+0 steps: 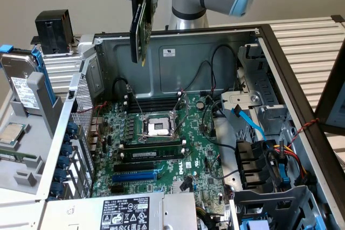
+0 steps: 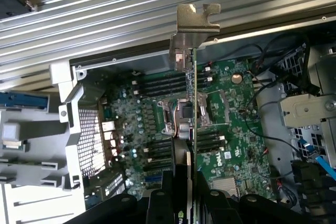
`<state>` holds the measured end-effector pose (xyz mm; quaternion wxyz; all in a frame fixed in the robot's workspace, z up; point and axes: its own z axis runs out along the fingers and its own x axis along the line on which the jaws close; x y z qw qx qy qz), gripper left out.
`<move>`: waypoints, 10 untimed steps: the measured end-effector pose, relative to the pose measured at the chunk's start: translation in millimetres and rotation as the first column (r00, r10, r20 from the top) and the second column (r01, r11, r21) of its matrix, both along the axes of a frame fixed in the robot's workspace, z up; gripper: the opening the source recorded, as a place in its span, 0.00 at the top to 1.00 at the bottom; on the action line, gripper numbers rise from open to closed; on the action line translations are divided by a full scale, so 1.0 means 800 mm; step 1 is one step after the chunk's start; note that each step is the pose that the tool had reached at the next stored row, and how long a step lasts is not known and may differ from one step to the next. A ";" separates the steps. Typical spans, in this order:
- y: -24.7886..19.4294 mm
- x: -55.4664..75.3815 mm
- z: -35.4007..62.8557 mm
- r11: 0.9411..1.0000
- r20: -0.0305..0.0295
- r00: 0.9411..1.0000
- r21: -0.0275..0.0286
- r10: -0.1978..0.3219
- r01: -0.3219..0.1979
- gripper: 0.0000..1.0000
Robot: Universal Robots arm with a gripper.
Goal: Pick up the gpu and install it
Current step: 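Insert the gpu into the slot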
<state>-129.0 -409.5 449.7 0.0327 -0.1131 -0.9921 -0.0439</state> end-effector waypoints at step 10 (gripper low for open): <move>0.0000 0.000 0.000 1.000 0.000 1.000 0.000 0.002 -0.002 0.73</move>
